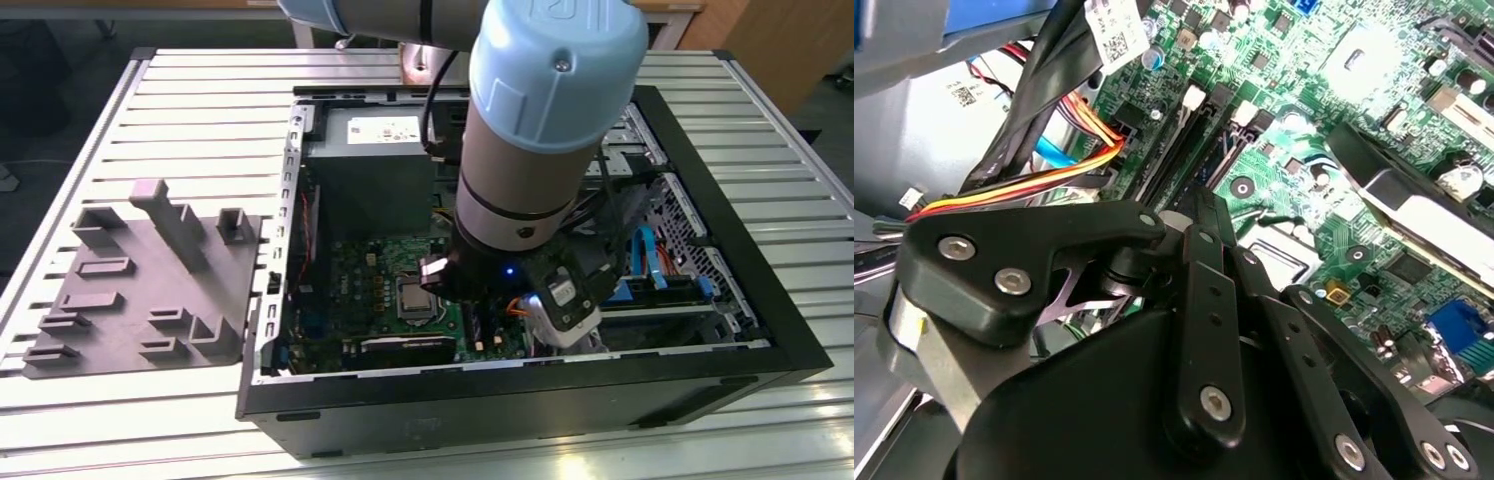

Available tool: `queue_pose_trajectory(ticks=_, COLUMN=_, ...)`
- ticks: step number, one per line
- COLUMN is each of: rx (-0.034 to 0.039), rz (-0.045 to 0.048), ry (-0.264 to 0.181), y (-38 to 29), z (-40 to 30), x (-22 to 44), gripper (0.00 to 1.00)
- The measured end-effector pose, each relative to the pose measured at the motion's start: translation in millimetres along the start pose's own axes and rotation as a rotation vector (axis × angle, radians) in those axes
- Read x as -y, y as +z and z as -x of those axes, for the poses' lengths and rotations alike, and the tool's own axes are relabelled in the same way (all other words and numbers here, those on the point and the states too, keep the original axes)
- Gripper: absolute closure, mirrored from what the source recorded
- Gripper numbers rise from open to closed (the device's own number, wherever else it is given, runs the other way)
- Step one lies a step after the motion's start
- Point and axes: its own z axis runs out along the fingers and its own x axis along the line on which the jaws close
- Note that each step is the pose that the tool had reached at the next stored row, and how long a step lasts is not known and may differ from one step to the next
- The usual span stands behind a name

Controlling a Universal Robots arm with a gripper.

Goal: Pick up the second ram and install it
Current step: 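Press down the second ram until it locks into place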

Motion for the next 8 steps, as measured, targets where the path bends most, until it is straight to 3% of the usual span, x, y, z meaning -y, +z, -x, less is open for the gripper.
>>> queue_pose_trajectory(ticks=8, rx=0.0, rz=0.0, ry=0.0, y=4.2, z=-0.4, x=0.3, gripper=0.89)
